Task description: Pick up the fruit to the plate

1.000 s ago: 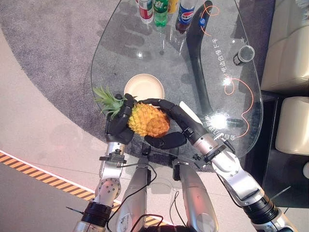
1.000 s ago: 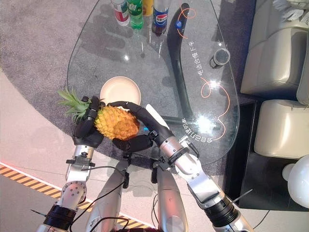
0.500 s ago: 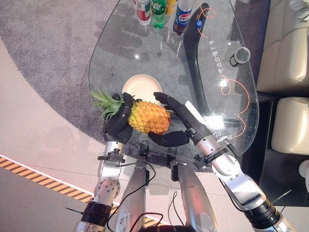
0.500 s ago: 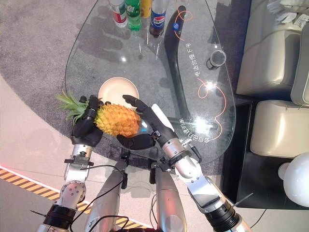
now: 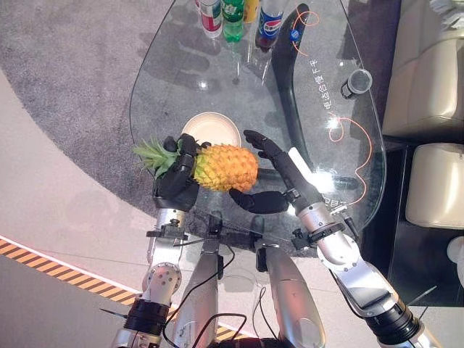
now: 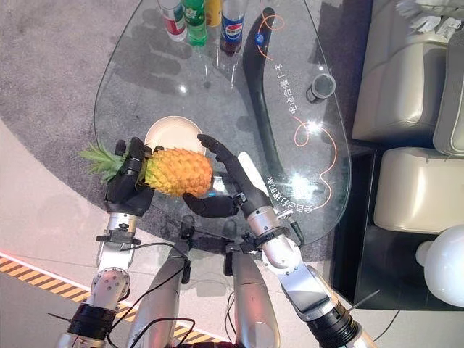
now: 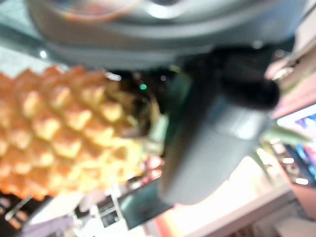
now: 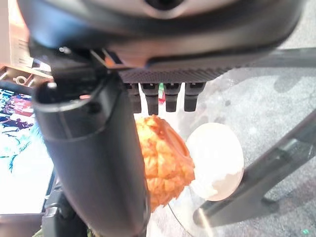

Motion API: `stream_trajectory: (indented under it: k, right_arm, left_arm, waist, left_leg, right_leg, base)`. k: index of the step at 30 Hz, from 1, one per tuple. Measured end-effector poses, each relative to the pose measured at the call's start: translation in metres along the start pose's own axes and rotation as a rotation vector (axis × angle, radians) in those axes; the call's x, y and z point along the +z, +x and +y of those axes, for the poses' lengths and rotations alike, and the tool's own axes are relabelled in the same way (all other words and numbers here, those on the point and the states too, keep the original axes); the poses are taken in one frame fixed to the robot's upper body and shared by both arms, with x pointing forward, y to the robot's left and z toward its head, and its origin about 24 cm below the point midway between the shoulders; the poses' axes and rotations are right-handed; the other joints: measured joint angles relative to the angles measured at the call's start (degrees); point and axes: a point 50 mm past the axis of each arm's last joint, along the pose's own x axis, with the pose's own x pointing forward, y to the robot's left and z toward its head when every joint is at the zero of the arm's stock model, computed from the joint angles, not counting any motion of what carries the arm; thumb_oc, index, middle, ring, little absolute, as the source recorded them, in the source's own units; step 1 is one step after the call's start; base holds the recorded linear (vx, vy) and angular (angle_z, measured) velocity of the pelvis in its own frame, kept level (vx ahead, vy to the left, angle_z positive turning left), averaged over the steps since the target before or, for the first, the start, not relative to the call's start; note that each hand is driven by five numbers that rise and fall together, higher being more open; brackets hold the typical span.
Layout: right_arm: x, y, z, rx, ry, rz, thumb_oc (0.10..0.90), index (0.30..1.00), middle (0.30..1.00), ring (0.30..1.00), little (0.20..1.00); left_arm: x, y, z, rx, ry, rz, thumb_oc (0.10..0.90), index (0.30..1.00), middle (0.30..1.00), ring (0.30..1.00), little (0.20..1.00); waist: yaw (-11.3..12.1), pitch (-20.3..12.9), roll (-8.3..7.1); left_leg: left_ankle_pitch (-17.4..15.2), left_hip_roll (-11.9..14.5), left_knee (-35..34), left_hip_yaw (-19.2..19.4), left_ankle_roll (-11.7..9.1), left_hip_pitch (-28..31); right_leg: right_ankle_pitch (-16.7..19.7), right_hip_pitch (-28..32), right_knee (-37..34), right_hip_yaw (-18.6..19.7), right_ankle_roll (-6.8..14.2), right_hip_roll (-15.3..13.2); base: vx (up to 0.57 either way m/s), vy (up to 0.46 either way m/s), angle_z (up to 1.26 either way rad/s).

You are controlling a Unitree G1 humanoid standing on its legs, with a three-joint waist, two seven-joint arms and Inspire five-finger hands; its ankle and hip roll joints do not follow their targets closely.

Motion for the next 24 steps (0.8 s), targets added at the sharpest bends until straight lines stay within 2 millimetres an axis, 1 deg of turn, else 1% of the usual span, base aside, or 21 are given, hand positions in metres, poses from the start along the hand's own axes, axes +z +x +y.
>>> stream_trajectory:
  k: [5,14,18,19,21,23,24]
  right_arm:
    - [0.000,0.000,0.001,-0.001,0.004,0.002,0.800,0.900,0.900,0.900,0.900]
    - [-0.009,0.004,0.003,-0.002,0.010,0.052,0.800,0.900,0.900,0.900,0.900]
    - [-0.014,0.009,0.004,-0.001,0.012,0.082,0.800,0.900,0.900,0.900,0.900]
    - [-0.021,0.010,0.001,-0.015,-0.019,0.115,0.800,0.900,0.900,0.900,0.900]
    - [-0.054,0.006,-0.020,-0.095,-0.072,0.294,0.800,0.900,0.900,0.900,0.900]
    - [-0.088,-0.009,-0.043,-0.152,-0.134,0.483,0.800,0.900,0.900,0.900,0.900]
    - [-0.098,-0.019,-0.052,-0.162,-0.160,0.548,0.800,0.900,0.900,0.900,0.900]
  left_arm:
    - [0.001,0.000,0.000,0.000,0.008,-0.002,0.100,0.300,0.300,0.300,0.200]
    - [0.006,0.007,-0.006,-0.018,0.221,-0.010,0.100,0.300,0.300,0.300,0.200]
    - [0.009,0.008,-0.007,0.007,0.301,-0.033,0.100,0.300,0.300,0.300,0.200]
    - [0.015,0.008,-0.006,0.019,0.319,-0.065,0.100,0.300,0.300,0.300,0.200]
    - [0.034,0.008,-0.006,0.023,0.363,-0.159,0.100,0.300,0.300,0.300,0.200]
    - [0.059,0.007,-0.005,0.033,0.410,-0.281,0.100,0.300,0.300,0.300,0.200]
    - [0.072,0.007,-0.005,0.046,0.433,-0.342,0.100,0.300,0.300,0.300,0.200]
  waist:
    - [0.0,0.0,0.00]
    - [0.0,0.0,0.05]
    - [-0.1,0.0,0.06]
    - [-0.1,0.0,0.07]
    - [0.2,0.0,0.11]
    - [0.7,0.0,0.13]
    - [1.3,0.0,0.17]
  left_leg:
    - [0.0,0.1,0.0,0.1,0.0,0.1]
    - [0.0,0.2,0.0,0.4,0.0,0.1]
    - [0.0,0.2,0.0,0.8,0.0,0.1]
    - [0.0,0.2,-0.1,0.9,0.0,0.1]
    - [0.0,0.2,-0.1,0.9,0.0,0.1]
    - [0.0,0.2,-0.4,1.1,0.0,0.0]
    - [0.0,0.2,-0.9,1.4,0.0,0.0]
  right_leg:
    - [0.1,0.0,0.0,0.0,-0.1,0.1]
    - [0.1,-0.1,0.1,0.3,-0.2,0.1]
    - [0.1,-0.3,0.1,0.5,-0.2,0.1]
    - [0.1,-0.3,0.1,0.6,-0.1,0.1]
    - [0.1,-0.4,0.1,0.6,-0.1,0.1]
    - [0.1,-0.7,0.1,1.0,-0.1,0.1]
    - [0.1,-1.1,0.1,1.3,-0.1,0.2]
  base:
    - [0.00,0.000,0.00]
    - [-0.01,0.008,-0.01]
    - [-0.02,0.036,-0.04]
    - [-0.02,0.030,-0.03]
    - [-0.01,0.038,0.00]
    - [-0.01,0.040,-0.05]
    - [-0.01,0.034,-0.11]
